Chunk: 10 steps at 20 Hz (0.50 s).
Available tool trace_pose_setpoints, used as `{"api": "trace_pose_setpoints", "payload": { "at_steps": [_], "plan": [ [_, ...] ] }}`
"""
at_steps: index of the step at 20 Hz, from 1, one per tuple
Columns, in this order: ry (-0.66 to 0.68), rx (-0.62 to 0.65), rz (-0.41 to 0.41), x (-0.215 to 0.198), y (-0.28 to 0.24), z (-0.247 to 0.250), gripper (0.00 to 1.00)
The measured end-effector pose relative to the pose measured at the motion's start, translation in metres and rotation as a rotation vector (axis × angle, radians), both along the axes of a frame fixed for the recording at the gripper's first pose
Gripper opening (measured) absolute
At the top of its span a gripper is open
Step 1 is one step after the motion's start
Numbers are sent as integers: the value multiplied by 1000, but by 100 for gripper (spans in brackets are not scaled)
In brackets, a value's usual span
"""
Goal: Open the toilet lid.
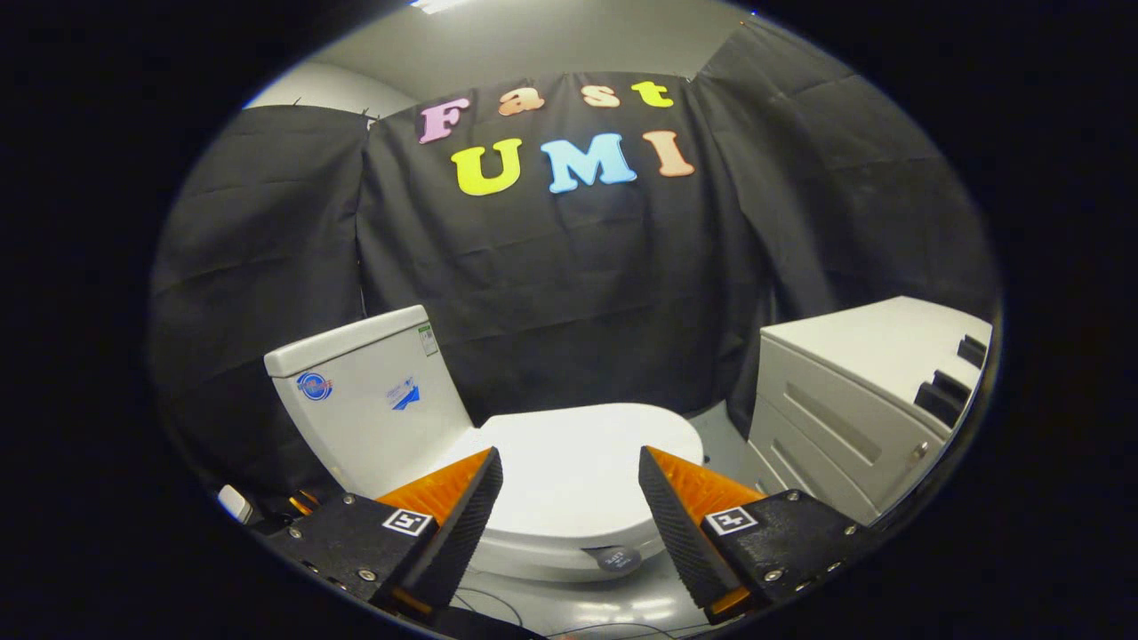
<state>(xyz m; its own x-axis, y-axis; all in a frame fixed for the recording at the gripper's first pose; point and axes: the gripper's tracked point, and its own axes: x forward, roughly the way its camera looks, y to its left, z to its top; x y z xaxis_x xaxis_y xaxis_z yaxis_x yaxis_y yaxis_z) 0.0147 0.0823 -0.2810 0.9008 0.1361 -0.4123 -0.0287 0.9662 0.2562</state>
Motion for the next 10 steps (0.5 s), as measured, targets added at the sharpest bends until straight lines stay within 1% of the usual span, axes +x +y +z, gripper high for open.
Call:
{"api": "trace_pose_setpoints", "payload": {
  "at_steps": [4,9,10],
  "plan": [
    [123,160,-29,-10,14,-44,97],
    [246,300,-107,-23,12,-88,96],
    [265,346,-128,-25,10,-94,96]
  ]
}}
